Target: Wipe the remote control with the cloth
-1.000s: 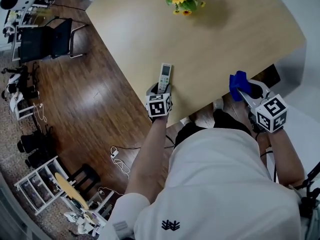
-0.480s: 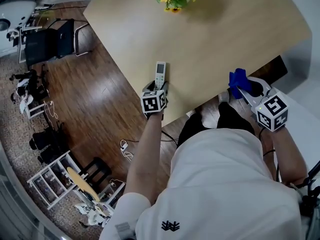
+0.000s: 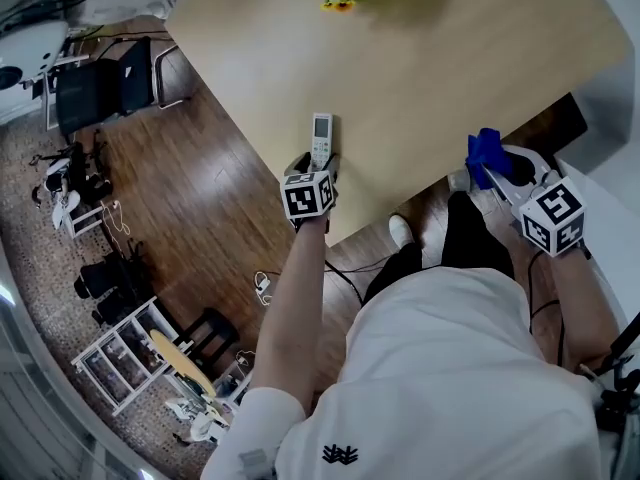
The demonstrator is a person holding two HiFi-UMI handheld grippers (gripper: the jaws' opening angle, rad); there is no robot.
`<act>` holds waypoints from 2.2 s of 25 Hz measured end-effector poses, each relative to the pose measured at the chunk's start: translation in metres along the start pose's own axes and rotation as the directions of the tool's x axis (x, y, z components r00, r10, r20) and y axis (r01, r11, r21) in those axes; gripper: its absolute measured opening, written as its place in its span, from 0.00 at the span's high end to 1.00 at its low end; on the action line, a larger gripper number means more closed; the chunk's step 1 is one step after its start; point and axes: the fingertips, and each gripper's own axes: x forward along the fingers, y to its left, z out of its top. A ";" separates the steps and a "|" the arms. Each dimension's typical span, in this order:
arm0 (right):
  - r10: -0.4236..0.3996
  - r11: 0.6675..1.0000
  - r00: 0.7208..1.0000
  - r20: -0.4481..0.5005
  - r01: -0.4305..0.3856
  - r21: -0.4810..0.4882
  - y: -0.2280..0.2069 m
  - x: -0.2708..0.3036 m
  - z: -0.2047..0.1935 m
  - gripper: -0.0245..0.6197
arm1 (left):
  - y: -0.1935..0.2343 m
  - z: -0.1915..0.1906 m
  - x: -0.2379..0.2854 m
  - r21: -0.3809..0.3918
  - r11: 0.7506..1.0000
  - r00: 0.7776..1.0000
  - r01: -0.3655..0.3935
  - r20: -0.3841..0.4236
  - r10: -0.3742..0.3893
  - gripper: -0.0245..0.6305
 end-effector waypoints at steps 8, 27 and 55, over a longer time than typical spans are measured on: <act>-0.051 0.997 0.999 -0.018 0.050 -0.052 0.034 0.001 -0.036 0.84 | -0.004 -0.008 -0.023 0.053 0.998 0.986 0.022 0.161 -0.031 0.45; -0.156 0.948 0.988 -0.010 0.146 -0.284 0.335 -0.079 -0.186 0.84 | -0.070 -0.293 -0.340 0.237 0.839 0.514 0.490 0.699 -0.497 0.59; -0.083 0.906 0.982 0.170 0.145 -0.397 0.398 -0.227 -0.224 0.84 | -0.233 -0.344 -0.435 0.346 0.847 0.492 0.404 0.698 -0.520 0.60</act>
